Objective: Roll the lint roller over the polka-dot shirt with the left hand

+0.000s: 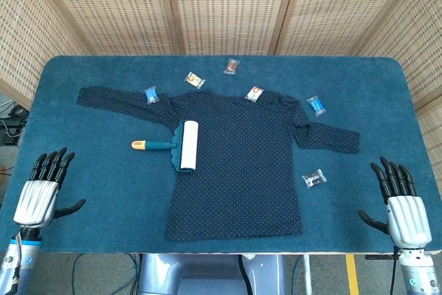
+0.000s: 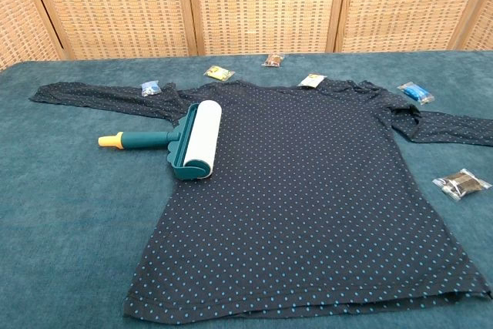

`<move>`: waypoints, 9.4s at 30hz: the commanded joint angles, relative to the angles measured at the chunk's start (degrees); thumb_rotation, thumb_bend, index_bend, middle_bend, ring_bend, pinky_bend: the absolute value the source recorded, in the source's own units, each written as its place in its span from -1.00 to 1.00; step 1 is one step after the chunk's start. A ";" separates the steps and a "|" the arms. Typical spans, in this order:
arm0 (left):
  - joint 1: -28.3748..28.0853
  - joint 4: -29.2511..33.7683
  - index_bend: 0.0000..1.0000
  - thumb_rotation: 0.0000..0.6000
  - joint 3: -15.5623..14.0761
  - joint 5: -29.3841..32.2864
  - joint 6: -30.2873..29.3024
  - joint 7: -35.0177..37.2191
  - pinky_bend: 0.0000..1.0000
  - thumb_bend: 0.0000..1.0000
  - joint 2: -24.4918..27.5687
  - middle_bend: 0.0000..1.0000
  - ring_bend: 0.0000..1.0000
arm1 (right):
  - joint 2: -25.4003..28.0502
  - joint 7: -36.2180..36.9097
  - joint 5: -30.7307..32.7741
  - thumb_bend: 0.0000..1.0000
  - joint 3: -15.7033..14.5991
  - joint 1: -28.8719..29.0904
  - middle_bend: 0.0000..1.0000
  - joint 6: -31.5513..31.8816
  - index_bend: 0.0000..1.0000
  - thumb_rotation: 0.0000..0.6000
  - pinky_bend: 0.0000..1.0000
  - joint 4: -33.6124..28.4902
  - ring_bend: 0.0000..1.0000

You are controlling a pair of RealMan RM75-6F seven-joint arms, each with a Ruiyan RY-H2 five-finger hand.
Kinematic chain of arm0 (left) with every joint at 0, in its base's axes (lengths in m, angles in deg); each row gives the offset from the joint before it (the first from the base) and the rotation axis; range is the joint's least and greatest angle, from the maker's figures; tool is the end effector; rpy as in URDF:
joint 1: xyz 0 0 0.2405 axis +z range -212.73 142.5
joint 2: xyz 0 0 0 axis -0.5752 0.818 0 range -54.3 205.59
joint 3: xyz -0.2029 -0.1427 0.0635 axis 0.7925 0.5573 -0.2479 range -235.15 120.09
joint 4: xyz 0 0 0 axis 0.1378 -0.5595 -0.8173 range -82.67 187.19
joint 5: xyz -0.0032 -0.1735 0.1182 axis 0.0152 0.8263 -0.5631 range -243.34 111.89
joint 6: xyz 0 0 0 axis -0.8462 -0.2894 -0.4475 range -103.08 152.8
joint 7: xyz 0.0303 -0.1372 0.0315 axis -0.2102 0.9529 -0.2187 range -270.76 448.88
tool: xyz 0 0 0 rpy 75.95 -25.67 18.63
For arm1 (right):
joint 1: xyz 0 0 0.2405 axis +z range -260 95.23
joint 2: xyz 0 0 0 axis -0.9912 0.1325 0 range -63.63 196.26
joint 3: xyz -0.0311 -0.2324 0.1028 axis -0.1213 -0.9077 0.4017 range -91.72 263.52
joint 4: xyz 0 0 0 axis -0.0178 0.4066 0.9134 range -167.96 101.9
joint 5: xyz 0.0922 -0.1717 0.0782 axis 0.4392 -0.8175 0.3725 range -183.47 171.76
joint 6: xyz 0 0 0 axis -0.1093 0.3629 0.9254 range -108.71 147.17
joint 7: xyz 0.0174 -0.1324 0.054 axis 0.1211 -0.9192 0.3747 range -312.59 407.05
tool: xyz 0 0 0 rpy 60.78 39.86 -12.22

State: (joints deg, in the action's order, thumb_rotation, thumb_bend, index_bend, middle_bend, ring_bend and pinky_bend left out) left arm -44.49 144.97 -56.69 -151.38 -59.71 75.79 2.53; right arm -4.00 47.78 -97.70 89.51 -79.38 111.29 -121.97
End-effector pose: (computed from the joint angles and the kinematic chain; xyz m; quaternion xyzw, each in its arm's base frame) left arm -0.2817 0.1946 0.1028 -0.6348 -0.3559 -0.3771 0.5728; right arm -0.2974 -0.1723 0.1424 0.5780 -0.3538 0.4544 0.5781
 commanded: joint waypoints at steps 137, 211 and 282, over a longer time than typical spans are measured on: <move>-65.80 -8.46 0.67 1.00 1.87 82.68 34.91 -60.68 0.36 0.57 -11.96 0.72 0.53 | 2.69 13.95 8.06 -0.67 4.19 -0.26 -1.00 -3.10 -0.86 1.00 -1.00 4.13 -1.00; -79.08 -20.17 0.67 1.00 11.47 106.15 24.69 -89.76 0.34 0.32 -29.03 0.72 0.53 | 2.51 21.91 10.34 -0.67 4.59 0.49 -1.00 -7.66 -0.86 1.00 -1.00 7.74 -1.00; -71.83 -8.73 0.66 1.00 9.22 99.78 25.10 -82.36 0.34 0.32 -18.67 0.72 0.53 | 2.24 19.05 8.61 -0.67 3.59 0.58 -1.00 -6.72 -0.86 1.00 -1.00 6.22 -1.00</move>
State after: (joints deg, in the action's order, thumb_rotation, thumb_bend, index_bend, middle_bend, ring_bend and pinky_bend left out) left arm -118.71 133.35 -46.19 -49.57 -34.75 -9.10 -19.09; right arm -1.69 67.02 -88.97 93.19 -78.85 104.63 -115.65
